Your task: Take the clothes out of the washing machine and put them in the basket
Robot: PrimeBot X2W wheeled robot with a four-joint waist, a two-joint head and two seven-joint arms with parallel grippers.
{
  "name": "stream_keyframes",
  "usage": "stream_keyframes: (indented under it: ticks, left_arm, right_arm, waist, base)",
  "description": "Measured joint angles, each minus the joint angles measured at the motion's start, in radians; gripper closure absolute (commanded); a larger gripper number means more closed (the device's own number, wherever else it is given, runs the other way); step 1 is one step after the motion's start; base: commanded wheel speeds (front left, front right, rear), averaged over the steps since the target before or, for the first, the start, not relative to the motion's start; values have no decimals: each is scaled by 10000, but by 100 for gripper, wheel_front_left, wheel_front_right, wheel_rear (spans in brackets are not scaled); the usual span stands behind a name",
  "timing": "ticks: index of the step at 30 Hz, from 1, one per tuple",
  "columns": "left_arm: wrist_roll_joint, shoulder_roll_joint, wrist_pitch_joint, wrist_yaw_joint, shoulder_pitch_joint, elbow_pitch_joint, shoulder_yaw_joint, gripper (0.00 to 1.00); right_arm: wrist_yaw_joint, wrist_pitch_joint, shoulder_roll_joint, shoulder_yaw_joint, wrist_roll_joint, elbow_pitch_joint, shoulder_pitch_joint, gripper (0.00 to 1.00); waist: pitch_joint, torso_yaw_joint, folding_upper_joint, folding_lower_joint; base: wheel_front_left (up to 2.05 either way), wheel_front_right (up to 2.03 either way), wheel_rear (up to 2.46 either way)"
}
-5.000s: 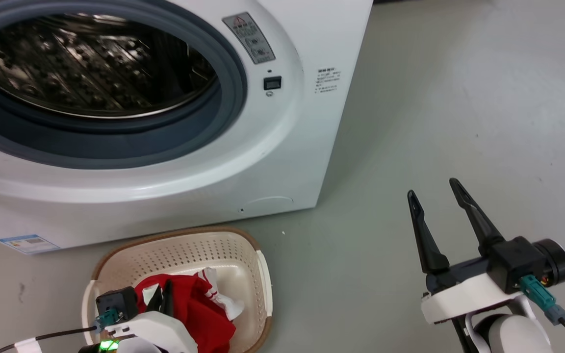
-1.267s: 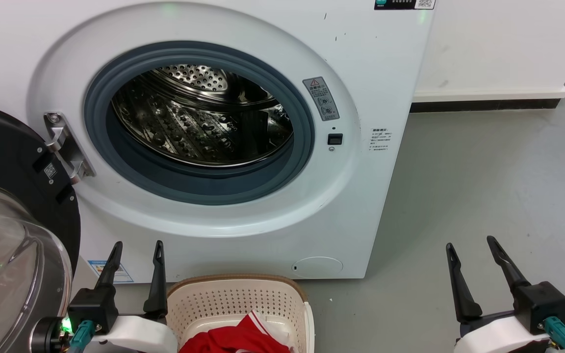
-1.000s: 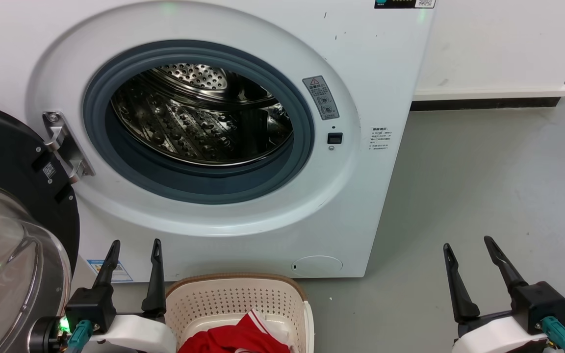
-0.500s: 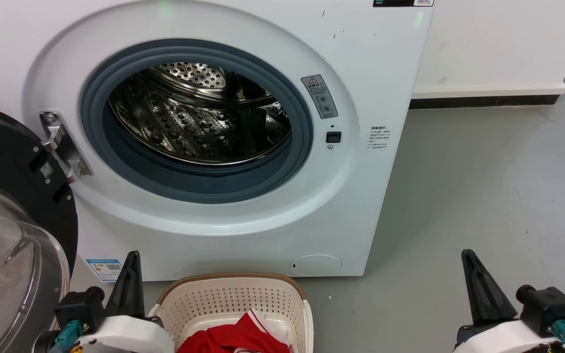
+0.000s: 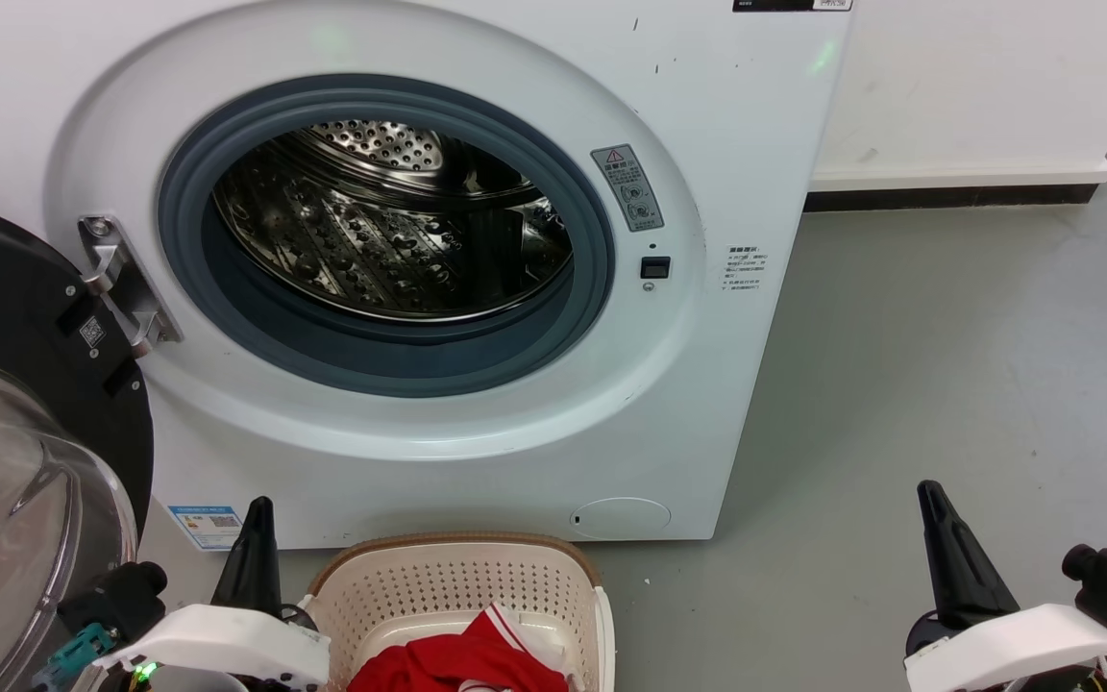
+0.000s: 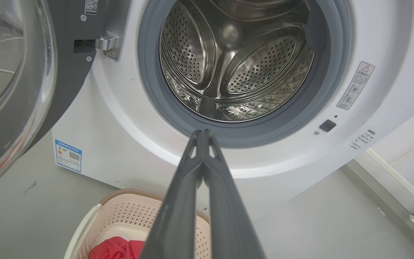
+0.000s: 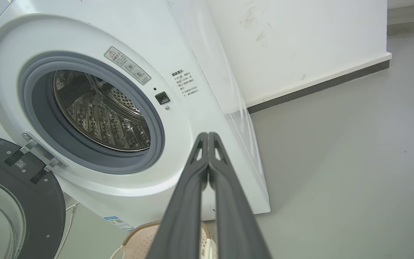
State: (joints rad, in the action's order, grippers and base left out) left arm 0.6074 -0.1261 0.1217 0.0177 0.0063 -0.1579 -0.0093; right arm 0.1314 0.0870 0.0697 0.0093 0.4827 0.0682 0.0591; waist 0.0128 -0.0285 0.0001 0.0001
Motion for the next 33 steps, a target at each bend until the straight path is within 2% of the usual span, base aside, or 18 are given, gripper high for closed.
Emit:
stream_keyframes:
  ticks: [17,33]
  left_arm:
    - [2399,146,-558,263,-295,-203,282,100]
    - [4299,326,-1016,460,-500,-374,522,100]
  right_arm:
    - [-2,-320,92,-90,2872,391,-390,100]
    - [-4,-616,134,-217,5091,719,-640,100]
  waist:
    - [-27,48,0,0]
    - [-52,93,0,0]
  base:
    - [0,0,0]
    - [0,0,0]
